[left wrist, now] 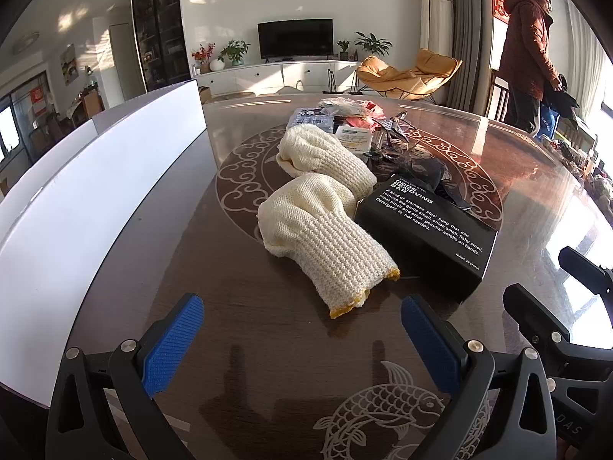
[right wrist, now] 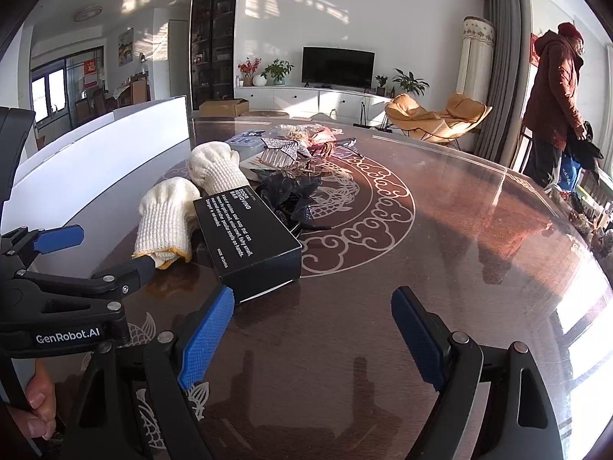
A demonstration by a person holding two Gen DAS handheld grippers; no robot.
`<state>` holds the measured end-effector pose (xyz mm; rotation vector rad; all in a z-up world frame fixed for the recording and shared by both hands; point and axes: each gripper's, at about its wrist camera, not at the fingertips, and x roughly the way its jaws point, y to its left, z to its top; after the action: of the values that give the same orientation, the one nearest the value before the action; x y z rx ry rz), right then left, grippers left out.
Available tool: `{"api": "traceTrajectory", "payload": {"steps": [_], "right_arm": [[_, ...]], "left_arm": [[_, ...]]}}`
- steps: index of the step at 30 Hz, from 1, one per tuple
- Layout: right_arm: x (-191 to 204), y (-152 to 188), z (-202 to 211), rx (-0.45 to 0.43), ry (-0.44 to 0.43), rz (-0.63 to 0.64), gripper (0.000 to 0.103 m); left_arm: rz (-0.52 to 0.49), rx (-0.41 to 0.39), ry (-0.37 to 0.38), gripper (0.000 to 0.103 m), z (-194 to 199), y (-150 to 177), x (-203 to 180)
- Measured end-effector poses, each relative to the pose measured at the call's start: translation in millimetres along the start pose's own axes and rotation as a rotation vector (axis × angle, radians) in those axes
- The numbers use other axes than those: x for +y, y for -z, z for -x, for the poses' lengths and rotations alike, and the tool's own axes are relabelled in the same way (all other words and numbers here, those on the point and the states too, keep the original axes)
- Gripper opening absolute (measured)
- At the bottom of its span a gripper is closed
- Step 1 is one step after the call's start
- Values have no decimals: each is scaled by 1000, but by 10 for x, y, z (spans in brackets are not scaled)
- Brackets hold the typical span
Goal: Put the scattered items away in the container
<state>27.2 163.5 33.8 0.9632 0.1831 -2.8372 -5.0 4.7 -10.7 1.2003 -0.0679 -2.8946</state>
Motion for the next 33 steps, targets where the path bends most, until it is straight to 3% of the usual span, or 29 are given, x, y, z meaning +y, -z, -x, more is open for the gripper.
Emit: {"api": "traceTrajectory", "payload": {"steps": [33], "right_arm": [[28, 8, -6, 3, -13, 6, 85]], "left_arm": [[-4, 3, 4, 103, -25, -12, 0]]}}
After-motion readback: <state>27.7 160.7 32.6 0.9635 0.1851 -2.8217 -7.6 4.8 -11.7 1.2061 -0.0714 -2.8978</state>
